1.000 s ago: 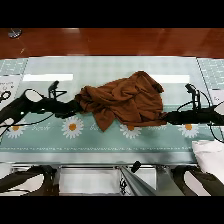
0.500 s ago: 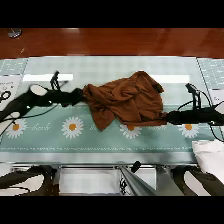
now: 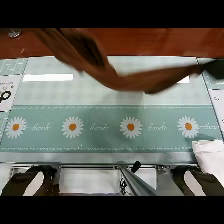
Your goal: Fold the shirts.
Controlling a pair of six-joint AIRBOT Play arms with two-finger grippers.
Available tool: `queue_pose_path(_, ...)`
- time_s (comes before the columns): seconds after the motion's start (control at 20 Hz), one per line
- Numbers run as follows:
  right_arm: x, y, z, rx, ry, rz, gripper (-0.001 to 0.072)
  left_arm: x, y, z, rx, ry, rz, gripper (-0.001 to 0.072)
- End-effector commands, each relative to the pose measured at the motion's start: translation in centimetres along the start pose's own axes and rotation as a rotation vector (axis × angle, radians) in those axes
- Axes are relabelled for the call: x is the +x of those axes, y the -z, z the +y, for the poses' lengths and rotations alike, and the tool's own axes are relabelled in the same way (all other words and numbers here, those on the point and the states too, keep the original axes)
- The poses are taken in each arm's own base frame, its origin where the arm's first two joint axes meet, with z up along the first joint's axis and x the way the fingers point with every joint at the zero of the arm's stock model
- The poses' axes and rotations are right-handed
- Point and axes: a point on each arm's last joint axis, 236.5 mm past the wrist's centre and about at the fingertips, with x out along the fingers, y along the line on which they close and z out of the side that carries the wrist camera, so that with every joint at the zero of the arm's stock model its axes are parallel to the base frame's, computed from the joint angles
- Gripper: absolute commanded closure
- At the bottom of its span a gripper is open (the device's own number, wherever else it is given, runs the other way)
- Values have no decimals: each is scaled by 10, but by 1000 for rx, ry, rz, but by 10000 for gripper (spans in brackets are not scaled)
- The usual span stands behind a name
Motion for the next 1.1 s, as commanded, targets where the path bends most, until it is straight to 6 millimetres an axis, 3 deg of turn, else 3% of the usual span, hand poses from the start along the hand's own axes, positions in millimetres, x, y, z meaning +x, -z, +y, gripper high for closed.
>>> queue_pose_path(0.0, -130, -129, 39, -139, 144, -464, 679, -127, -123, -116, 258, 43, -426, 686)
queue_pose_path(0.1, -185, -159, 57, -211, 214, -603, 679, -168, -142, -154, 371, 26, -524, 686)
queue_pose_path(0.2, -225, -172, 65, -230, 280, -687, 679, -192, -146, -169, 436, -26, -557, 686)
queue_pose_path(0.35, -247, -166, 62, -224, 354, -677, 679, -189, -119, -144, 423, -159, -399, 686)
queue_pose_path(0.5, -227, -124, 48, -192, 387, -472, 679, -178, -67, -108, 369, -253, -146, 686)
queue_pose_path(0.65, -209, -84, 25, -155, 434, -268, 679, -177, -30, -78, 347, -337, 38, 686)
queue_pose_path(0.8, -185, -37, 12, -107, 415, -18, 680, -176, 20, -53, 239, -378, 277, 686)
queue_pose_path(0.95, -146, -10, -15, -61, 420, 158, 680, -167, 63, -19, 149, -410, 482, 686)
queue_pose_path(1.05, -100, 15, -40, -18, 405, 307, 680, -149, 93, 16, 60, -426, 578, 686)
